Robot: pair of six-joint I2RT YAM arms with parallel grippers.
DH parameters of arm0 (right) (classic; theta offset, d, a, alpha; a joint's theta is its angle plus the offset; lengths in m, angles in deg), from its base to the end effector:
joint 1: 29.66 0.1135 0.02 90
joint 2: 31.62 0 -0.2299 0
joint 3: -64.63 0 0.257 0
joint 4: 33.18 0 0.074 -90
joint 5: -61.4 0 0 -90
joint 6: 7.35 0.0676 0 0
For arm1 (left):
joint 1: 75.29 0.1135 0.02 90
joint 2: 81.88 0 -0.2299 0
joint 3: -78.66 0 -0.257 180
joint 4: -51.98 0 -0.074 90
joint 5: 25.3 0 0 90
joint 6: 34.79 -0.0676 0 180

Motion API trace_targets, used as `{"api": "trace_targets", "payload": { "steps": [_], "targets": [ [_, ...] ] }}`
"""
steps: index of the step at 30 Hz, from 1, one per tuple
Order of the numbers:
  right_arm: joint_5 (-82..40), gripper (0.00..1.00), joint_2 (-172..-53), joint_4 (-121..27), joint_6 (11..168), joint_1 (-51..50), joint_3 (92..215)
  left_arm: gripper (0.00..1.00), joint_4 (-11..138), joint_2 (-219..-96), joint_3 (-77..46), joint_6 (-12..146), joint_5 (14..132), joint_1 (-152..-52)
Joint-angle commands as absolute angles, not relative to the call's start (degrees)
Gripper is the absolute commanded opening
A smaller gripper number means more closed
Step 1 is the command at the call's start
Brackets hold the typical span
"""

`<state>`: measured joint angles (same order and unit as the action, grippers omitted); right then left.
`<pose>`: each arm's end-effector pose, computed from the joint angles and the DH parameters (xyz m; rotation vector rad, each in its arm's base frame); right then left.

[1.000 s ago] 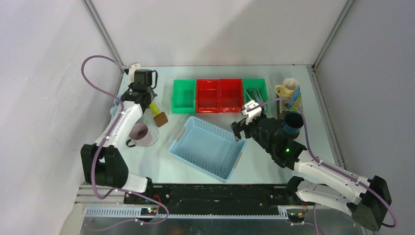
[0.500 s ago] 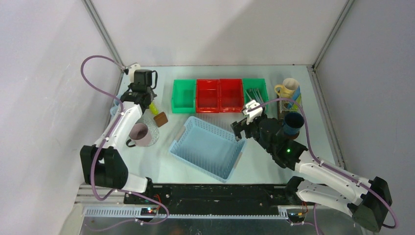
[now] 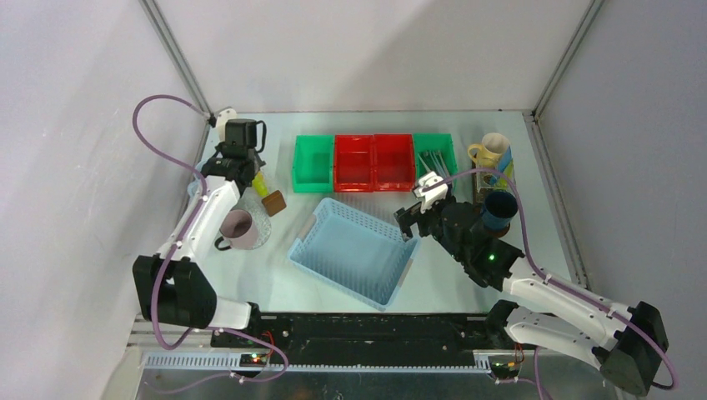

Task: Prepare toiletry sets of a toothbrush and toothpaste on the tray
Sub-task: Place the toothpaste in the toothpaste holder.

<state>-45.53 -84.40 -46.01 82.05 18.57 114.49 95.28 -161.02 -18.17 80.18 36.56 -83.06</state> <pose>0.1953 0.1891 0.2458 -0.5697 1.7545 0.3107 0.3377 -0.0139 0.2728 -0.5759 2.0943 0.2305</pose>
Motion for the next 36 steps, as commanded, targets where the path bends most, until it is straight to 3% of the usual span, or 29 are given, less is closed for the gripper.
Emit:
{"api": "trace_targets", "payload": {
  "steps": [1,36],
  "targets": [
    [-46.66,0.99,-82.82,-45.23,82.34,18.31,114.29,0.0,91.26,-159.52,-18.13,80.21,36.22,-83.47],
    [-46.79,0.99,-82.78,-45.56,83.56,18.07,114.05,0.0,84.76,-161.76,-23.44,78.71,31.02,-86.01]
  ]
}}
